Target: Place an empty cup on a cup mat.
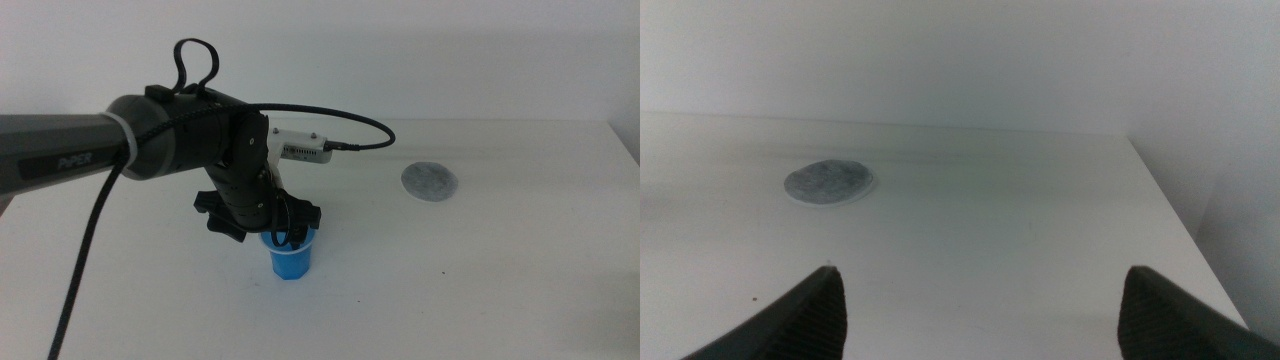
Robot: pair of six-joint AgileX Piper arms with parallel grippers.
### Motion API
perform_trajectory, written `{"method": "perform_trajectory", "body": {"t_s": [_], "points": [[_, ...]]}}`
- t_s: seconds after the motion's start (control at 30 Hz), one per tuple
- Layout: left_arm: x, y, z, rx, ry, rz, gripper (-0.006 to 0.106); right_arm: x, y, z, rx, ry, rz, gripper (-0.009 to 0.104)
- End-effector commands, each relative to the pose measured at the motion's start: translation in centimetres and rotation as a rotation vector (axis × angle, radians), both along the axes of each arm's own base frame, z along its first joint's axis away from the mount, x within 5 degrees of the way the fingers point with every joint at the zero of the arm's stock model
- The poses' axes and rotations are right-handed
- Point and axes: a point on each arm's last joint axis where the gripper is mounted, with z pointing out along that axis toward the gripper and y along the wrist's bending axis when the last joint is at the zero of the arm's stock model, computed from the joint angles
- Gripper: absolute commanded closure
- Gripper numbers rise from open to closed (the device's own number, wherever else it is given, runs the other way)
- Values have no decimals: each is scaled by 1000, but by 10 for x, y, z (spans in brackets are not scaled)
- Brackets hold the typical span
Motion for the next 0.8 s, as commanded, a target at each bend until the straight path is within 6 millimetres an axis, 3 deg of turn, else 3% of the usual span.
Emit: {"method": "perform_trajectory", "body": {"t_s": [0.0, 0.1, 0.3, 0.37, 0.53, 0.67, 0.77], "points": [[0, -2, -2, -13, 5, 17, 22, 0, 0, 0, -10, -7, -6, 2], [0, -2, -4, -11, 9, 17, 38, 0, 0, 0, -10, -7, -6, 2], [-1, -4, -4, -35, 25, 33, 90, 0, 0, 0, -10, -7, -6, 2], [1, -7, 2, -61, 19, 40, 102, 0, 0, 0, -10, -7, -6, 2], [17, -22, 35, -148, -7, 62, 102, 0, 0, 0, -10, -7, -6, 2], [39, -46, 68, -198, -73, 32, 102, 0, 0, 0, -10, -7, -6, 2], [57, -67, 77, -218, -86, 20, 102, 0, 0, 0, -10, -7, -6, 2]]}}
